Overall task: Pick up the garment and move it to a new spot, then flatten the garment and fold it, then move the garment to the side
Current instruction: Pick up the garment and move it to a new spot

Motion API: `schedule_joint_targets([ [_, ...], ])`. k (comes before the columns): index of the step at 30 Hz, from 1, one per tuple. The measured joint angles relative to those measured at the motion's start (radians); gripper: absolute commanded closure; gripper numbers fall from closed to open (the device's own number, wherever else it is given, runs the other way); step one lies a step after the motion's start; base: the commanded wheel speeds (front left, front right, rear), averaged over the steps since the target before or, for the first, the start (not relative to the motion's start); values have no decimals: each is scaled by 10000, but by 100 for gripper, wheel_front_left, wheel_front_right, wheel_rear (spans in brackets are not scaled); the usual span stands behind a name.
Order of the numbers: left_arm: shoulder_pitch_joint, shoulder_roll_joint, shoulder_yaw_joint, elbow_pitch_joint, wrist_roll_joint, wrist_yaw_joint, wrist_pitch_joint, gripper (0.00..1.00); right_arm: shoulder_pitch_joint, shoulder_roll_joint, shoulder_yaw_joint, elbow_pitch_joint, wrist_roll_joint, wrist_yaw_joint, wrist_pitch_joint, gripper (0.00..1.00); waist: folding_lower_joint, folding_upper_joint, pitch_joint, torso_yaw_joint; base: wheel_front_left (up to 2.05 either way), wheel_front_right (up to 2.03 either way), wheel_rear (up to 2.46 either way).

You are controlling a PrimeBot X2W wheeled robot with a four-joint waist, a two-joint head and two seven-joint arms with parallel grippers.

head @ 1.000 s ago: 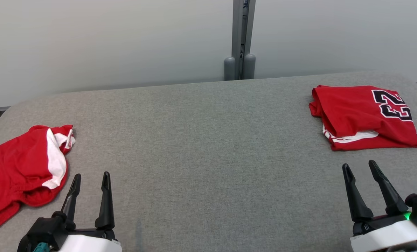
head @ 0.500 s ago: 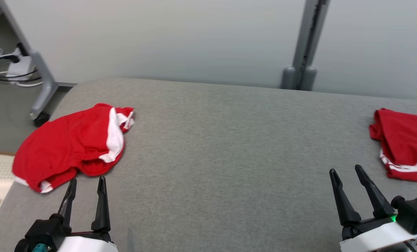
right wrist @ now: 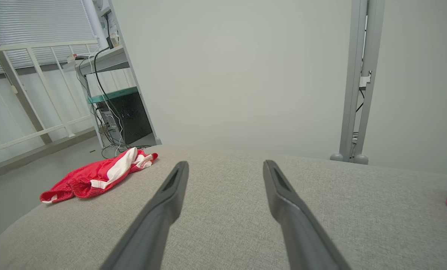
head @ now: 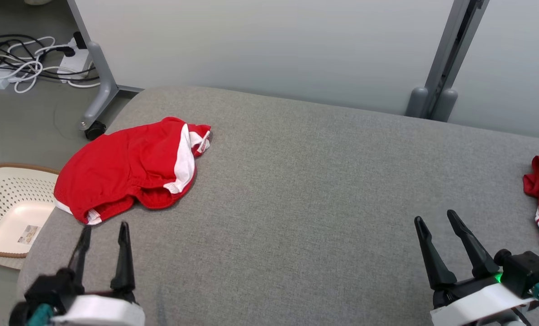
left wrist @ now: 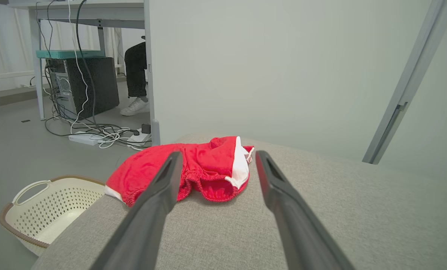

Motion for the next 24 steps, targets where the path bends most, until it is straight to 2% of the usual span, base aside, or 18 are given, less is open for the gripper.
schedule_joint_targets([
  [4, -1003, 571, 94, 10, 17, -17, 800, 0, -244, -105, 171, -21, -2, 0, 0, 0, 0, 0, 287, -97, 0, 0, 0],
  [8, -2468, 1246, 157, 430, -217, -222, 2422, 0, -500, -219, 253, -15, -2, 0, 0, 0, 0, 0, 692, -271, 0, 0, 0],
  [13, -4513, 2084, 12, 1937, -757, -606, 4671, 0, -900, -282, 470, -8, -4, 0, 0, 0, 0, 0, 1236, -597, 0, 0, 0],
  [18, -6079, 2500, -562, 3768, -1507, -838, 6949, 0, -1298, -290, 585, 25, -21, 0, 0, 0, 0, 0, 1708, -1079, 0, 0, 0],
  [20, -6552, 2685, -646, 4383, -1827, -849, 7262, 0, -1448, -280, 640, 21, -38, 0, 0, 0, 0, 0, 1889, -1292, 0, 0, 0],
  [24, -7162, 3085, -748, 5634, -2219, -901, 7227, 0, -1753, -268, 761, 19, -58, 0, 0, 0, 0, 0, 2263, -1722, 0, 0, 0],
])
